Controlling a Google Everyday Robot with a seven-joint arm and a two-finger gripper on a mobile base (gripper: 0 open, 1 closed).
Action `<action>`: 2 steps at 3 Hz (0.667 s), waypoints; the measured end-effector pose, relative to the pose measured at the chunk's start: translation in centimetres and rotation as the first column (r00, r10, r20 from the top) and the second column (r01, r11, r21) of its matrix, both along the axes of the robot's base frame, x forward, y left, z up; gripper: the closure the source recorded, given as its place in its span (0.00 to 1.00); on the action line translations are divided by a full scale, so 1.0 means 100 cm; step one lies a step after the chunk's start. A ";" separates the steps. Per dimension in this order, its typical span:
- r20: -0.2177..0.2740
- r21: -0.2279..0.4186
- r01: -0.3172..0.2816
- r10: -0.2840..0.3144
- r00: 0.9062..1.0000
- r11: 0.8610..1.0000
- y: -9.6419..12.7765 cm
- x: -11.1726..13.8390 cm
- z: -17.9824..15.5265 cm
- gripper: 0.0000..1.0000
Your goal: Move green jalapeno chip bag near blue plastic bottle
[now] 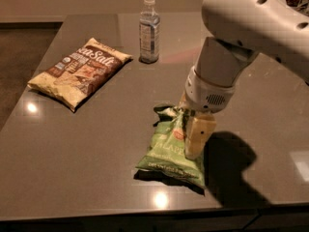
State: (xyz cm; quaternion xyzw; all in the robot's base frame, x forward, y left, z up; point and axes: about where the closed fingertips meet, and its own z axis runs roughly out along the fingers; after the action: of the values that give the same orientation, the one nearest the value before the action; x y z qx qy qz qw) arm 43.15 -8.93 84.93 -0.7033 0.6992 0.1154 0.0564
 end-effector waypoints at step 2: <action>-0.014 0.052 0.056 -0.055 0.998 0.997 0.011 0.030 0.019 0.71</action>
Offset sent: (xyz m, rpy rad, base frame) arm 0.0706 0.0124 0.0527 0.1046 -0.0056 -0.1315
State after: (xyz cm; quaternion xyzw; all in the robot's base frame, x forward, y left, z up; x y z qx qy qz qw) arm 46.13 -7.83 86.87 -0.6811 0.7156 0.1364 0.0739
